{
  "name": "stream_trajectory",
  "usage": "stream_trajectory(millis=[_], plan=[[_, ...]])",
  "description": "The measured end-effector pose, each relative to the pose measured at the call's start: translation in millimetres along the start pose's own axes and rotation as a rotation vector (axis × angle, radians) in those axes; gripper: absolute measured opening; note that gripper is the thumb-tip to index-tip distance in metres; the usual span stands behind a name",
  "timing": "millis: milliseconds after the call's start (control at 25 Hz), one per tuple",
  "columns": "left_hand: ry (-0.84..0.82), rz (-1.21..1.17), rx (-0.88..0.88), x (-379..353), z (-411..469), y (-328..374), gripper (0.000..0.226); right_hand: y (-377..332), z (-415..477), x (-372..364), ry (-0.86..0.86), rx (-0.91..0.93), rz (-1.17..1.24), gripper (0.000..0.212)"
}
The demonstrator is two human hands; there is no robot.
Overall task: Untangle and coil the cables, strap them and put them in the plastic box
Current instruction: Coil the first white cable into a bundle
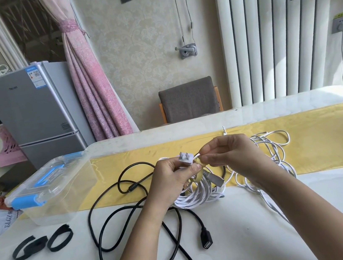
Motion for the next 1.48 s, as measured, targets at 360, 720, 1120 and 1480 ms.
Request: stream_trajectory(millis=[360,720,1120,1480], plan=[[0.027,-0.072,0.212,-9.0,2.5,-14.8,0.008,-13.7,-10.6,-8.3,0.150,0.301,-0.267,0.015],[0.241,-0.459,0.285,-1.0,4.8,-8.2,0.023,-16.3,-9.1,-10.5,-0.030,0.353,-0.184,0.029],[0.225,-0.266,0.049,-9.9,1.0,-0.3,0.025,1.5,-3.6,-5.8,-0.039,0.003,-0.438,0.059],[0.235,-0.224,0.177,-15.5,1.5,-8.6,0.023,-8.3,-7.3,-8.6,0.126,0.123,-0.209,0.014]])
Point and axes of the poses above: each hand's wrist, its own z-axis towards the middle knuckle, its own x-axis out of the back of the hand, y = z × x, the point moved 2 cm from there along z, towards the middle knuckle, and after that the axes turned 5 degrees about -z, right-handed, at the moved point
